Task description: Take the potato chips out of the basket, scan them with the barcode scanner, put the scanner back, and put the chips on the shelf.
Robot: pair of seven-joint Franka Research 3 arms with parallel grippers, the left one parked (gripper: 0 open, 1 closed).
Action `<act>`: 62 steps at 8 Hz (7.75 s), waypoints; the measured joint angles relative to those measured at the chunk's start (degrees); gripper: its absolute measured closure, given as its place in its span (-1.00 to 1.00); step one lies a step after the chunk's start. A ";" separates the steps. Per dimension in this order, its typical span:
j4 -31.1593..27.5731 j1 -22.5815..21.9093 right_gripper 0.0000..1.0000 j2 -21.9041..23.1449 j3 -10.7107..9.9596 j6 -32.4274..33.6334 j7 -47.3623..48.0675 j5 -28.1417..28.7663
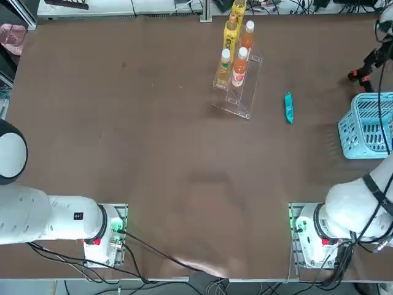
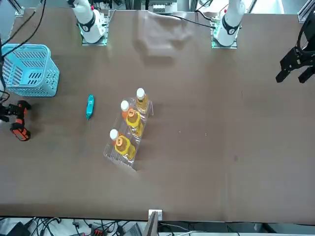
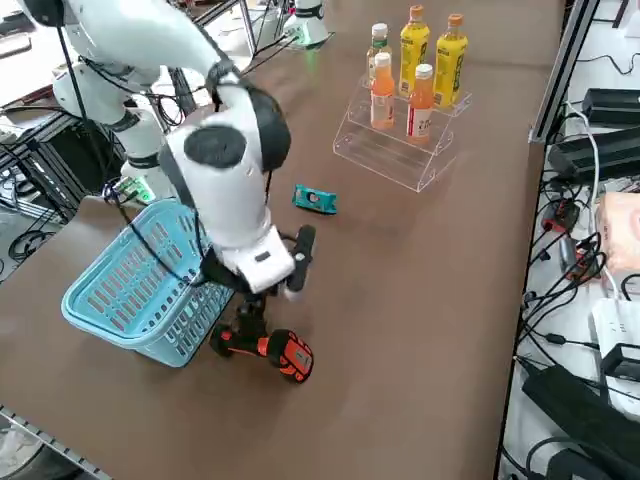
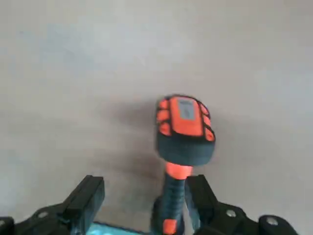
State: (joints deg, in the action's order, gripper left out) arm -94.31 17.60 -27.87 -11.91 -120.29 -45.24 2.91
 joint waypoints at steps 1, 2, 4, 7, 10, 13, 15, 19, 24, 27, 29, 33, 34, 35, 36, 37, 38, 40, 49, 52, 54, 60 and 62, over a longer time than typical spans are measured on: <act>0.12 -2.52 -1.00 2.41 -0.02 3.84 3.15 -0.05; 0.07 -5.32 -1.00 4.26 -0.02 7.06 7.65 -0.66; -0.62 -11.51 -1.00 5.71 0.02 9.00 19.21 -3.27; -4.12 -23.08 -1.00 6.19 0.14 9.02 41.71 -9.99; -10.88 -32.95 -1.00 7.91 0.13 8.29 59.73 -12.23; -24.05 -35.77 -1.00 11.82 0.03 -3.48 66.53 -12.64; -29.70 -37.41 -1.00 13.65 0.03 -7.51 69.76 -12.75; -31.86 -41.11 -1.00 13.01 0.00 -10.29 72.90 -14.67; -34.91 -40.98 -1.00 11.85 -0.29 -14.42 72.90 -14.87; -35.10 -40.98 -1.00 10.38 -0.29 -14.63 72.90 -14.88; -35.12 -40.98 -1.00 9.31 -0.29 -15.11 72.91 -14.88; -35.17 -40.98 -0.97 8.12 -0.29 -15.22 72.93 -14.88; -35.17 -40.98 -0.91 7.94 -0.29 -15.25 73.03 -14.88; -35.17 -40.98 -0.67 7.91 -0.29 -15.25 73.10 -14.88; -35.19 -40.98 -0.60 7.87 -0.29 -15.25 73.40 -14.88; -35.20 -40.98 -0.38 7.85 -0.28 -15.25 73.75 -14.88; -35.21 -41.00 -0.25 7.82 -0.28 -15.25 74.27 -14.88; -35.22 -41.06 -0.14 7.62 -0.22 -15.26 74.74 -14.88; -26.42 -45.03 0.15 9.71 0.01 -2.81 79.16 -14.71; -21.68 -47.35 0.15 10.90 0.11 -1.83 80.67 -4.03; -21.42 -47.35 0.15 11.13 0.16 -5.64 79.94 0.76; -23.62 -49.33 0.15 9.54 2.03 -14.17 75.09 8.50; -24.10 -50.74 0.15 7.19 2.20 -16.76 75.09 8.53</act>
State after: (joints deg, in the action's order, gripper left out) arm -118.41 -33.14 -20.68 -9.71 -137.06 29.85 11.44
